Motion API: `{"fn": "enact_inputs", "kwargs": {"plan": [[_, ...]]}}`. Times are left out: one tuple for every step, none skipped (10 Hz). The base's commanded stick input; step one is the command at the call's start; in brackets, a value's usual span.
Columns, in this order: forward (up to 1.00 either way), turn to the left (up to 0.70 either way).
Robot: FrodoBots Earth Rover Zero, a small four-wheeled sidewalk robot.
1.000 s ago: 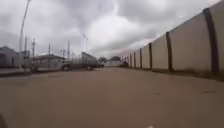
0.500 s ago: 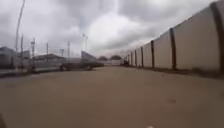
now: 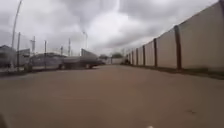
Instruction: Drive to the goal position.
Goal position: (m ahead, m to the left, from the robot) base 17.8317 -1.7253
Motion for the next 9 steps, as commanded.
{"fn": "enact_inputs", "kwargs": {"plan": [[0.85, 0.01], [0.85, 0.01], [0.85, 0.01], [0.85, 0.01], [0.85, 0.01], [0.85, 0.01], [0.85, 0.01], [0.85, 0.01], [0.85, 0.01]]}}
